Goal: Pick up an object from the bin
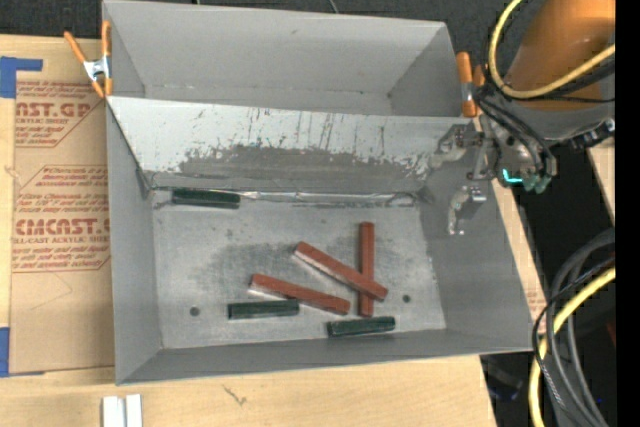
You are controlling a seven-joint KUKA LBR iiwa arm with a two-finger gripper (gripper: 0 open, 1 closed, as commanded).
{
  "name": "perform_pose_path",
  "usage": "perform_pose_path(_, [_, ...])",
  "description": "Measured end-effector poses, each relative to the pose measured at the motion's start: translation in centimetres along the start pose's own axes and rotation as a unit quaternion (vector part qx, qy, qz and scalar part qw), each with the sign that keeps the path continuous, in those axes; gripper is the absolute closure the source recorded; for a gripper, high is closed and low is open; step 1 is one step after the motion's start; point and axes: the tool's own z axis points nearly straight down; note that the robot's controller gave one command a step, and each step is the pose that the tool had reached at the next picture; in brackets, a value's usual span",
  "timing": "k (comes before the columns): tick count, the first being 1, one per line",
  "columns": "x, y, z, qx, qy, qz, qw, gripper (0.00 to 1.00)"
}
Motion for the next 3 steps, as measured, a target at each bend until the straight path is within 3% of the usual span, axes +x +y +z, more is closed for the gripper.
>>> perform_pose_path(1, [-0.2,0.0,-0.5,0.001,-0.0038,-0.001,1.0,0.0])
perform_pose_path(2, [0.3,1.9,5.4,0.001,-0.0063,-0.028,0.9996,0.0])
perform_pose_path(3, [1.3,2.9,10.1,-0.001,-0.0035,0.026,0.9996,0.0])
